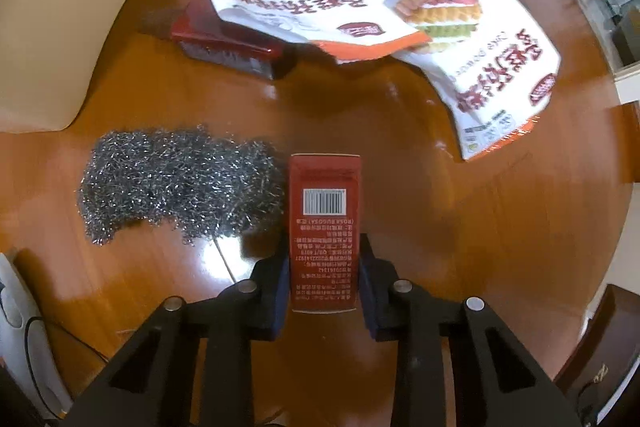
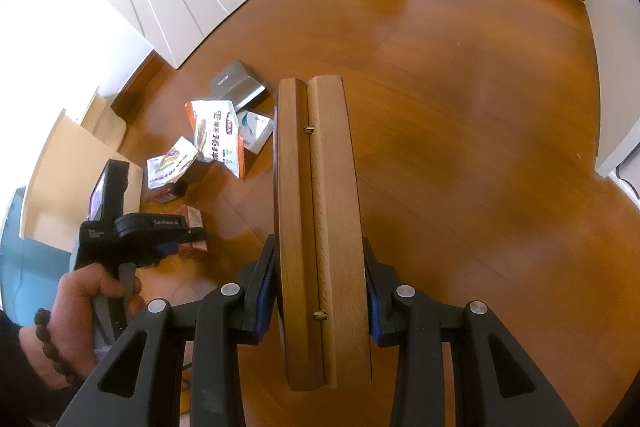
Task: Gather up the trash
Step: 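Carry the small red box to the wastebasket and open the left tool, then carry the wooden board over the wastebasket and open the right tool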
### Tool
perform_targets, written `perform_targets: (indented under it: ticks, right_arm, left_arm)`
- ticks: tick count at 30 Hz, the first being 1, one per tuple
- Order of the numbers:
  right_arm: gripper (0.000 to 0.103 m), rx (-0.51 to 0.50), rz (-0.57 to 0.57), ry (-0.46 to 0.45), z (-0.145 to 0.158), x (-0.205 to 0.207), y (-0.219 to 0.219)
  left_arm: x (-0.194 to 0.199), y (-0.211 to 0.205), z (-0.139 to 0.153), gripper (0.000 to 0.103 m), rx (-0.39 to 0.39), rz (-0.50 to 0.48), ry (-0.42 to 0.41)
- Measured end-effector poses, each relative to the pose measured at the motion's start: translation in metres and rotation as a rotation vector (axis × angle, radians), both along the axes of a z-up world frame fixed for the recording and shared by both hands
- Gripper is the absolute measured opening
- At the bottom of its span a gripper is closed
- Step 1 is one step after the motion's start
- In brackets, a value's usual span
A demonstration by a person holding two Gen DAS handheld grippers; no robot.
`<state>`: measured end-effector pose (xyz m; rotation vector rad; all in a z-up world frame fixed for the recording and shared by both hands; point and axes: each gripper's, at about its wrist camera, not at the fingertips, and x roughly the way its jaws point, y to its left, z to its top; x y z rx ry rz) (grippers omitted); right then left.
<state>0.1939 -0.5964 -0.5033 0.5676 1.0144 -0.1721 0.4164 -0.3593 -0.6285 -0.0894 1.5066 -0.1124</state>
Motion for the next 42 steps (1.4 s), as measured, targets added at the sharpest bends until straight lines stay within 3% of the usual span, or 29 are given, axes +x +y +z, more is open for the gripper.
perform_targets:
  ticks: [2, 6, 10, 14, 20, 23, 27, 31, 33, 35, 38, 42]
  right_arm:
    - [0.038, -0.011, 0.006, 0.002, 0.005, 0.002, 0.001]
    - [0.038, -0.053, 0.022, 0.000, 0.037, 0.005, 0.005]
    - [0.038, -0.111, 0.040, -0.027, 0.099, 0.008, 0.016]
    - [0.037, -0.171, 0.084, -0.100, 0.170, 0.014, 0.040]
    - [0.036, -0.239, 0.128, -0.192, 0.244, 0.024, 0.090]
    - [0.036, -0.222, 0.163, -0.206, 0.269, 0.031, 0.113]
    - [0.036, -0.251, 0.221, -0.223, 0.297, 0.045, 0.145]
    - [0.036, -0.266, 0.257, -0.209, 0.306, 0.059, 0.164]
    - [0.036, -0.277, 0.271, -0.196, 0.307, 0.066, 0.170]
    - [0.036, -0.287, 0.294, -0.181, 0.306, 0.073, 0.178]
    - [0.036, -0.293, 0.340, -0.158, 0.305, 0.087, 0.195]
    - [0.036, -0.286, 0.412, -0.151, 0.310, 0.112, 0.226]
  left_arm:
    - [-0.004, -0.001, 0.011, 0.029, -0.020, -0.025, -0.016]
    - [-0.016, 0.005, 0.077, 0.029, -0.025, -0.153, -0.149]
    - [-0.017, 0.022, 0.180, 0.029, -0.069, -0.205, -0.330]
    - [-0.001, 0.070, 0.290, 0.029, -0.068, -0.190, -0.506]
    - [0.027, 0.162, 0.371, 0.029, 0.039, -0.159, -0.628]
    - [0.042, 0.205, 0.383, 0.029, 0.048, -0.140, -0.623]
    - [0.063, 0.231, 0.358, 0.029, 0.042, -0.130, -0.535]
    - [0.074, 0.248, 0.328, 0.029, 0.040, -0.132, -0.451]
    - [0.080, 0.251, 0.312, 0.041, 0.049, -0.130, -0.421]
    - [0.085, 0.254, 0.308, 0.070, 0.047, -0.114, -0.408]
    - [0.086, 0.267, 0.318, 0.074, 0.023, -0.090, -0.400]
    - [0.081, 0.296, 0.366, 0.074, -0.030, -0.050, -0.413]
